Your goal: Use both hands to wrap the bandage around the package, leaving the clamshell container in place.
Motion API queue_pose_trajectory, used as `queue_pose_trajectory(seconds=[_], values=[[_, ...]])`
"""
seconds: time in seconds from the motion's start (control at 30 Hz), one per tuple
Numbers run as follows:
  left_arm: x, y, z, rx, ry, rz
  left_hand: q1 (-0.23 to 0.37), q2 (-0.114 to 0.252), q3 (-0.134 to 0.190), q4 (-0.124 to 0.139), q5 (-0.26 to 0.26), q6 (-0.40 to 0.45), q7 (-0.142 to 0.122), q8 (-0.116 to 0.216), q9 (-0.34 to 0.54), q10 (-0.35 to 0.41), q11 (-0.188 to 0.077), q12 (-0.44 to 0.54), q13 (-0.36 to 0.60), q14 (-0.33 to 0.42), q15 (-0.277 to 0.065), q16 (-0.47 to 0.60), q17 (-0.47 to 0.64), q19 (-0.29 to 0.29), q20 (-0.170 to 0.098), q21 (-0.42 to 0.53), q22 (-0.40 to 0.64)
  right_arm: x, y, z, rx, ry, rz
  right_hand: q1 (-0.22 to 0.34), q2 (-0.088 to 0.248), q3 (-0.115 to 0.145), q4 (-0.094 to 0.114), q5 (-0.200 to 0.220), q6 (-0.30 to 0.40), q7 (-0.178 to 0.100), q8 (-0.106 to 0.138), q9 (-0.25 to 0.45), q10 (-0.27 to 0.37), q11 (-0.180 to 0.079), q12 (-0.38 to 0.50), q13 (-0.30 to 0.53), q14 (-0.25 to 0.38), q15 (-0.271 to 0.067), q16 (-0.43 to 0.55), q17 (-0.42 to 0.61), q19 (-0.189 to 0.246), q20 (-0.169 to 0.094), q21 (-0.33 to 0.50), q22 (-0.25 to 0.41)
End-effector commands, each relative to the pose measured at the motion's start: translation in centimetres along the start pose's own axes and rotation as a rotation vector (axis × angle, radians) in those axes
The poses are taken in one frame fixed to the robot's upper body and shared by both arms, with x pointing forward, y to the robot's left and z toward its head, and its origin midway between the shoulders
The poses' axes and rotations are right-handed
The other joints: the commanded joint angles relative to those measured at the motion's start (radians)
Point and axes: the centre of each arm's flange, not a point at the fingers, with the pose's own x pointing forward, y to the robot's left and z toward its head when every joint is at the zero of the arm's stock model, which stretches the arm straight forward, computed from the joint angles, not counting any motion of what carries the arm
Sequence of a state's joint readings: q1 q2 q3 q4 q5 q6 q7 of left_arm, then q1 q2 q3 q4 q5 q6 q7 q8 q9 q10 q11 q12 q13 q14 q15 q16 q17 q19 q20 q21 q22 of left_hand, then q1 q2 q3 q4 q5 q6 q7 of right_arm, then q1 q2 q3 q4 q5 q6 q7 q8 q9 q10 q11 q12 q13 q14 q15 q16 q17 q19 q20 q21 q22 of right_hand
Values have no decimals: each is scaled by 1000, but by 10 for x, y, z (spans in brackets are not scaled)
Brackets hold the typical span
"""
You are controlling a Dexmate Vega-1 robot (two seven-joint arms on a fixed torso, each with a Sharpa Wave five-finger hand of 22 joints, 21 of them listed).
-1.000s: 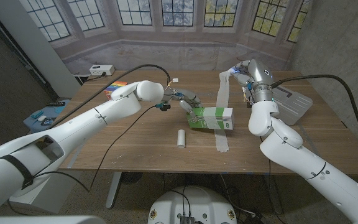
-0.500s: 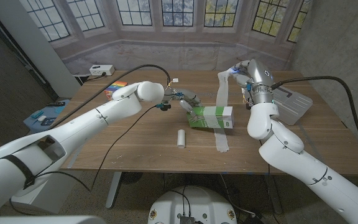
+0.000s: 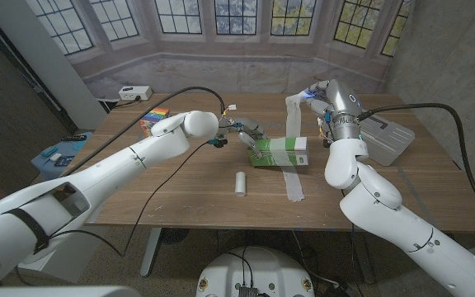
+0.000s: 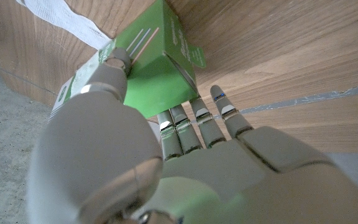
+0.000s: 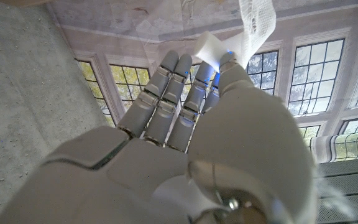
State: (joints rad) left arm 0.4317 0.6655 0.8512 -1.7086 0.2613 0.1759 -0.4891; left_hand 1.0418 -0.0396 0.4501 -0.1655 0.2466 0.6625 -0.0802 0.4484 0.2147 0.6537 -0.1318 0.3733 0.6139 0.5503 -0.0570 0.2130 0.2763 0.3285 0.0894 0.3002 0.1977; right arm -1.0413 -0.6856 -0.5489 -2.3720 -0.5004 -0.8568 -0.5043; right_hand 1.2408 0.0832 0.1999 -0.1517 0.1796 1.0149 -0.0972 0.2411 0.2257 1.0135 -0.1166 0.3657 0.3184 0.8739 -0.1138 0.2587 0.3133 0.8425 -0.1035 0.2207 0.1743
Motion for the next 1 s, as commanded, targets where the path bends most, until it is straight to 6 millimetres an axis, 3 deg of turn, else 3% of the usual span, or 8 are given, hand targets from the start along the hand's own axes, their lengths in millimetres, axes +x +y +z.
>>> queue_pose_trajectory(seconds=[0.03,1.0], values=[[6,4,-5,-15,32,31,-83,91,16,10,3,75,74,121,6,4,9,1,5,0,9,4,3,4,9,7,6,-14,-8,14,35,2,4,-5,2,-2,1,8,3,13,-1,2,3,8,-2,3,9,-112,0,4,2,-2,-5,4],[11,8,-5,-54,39,114,-83,91,12,9,2,78,83,122,11,10,18,3,3,8,10,9,5,11,11,11,6,-44,-9,33,131,13,18,-8,5,-3,1,9,4,16,-2,2,2,10,-4,4,8,-113,-2,6,2,-2,-6,4]])
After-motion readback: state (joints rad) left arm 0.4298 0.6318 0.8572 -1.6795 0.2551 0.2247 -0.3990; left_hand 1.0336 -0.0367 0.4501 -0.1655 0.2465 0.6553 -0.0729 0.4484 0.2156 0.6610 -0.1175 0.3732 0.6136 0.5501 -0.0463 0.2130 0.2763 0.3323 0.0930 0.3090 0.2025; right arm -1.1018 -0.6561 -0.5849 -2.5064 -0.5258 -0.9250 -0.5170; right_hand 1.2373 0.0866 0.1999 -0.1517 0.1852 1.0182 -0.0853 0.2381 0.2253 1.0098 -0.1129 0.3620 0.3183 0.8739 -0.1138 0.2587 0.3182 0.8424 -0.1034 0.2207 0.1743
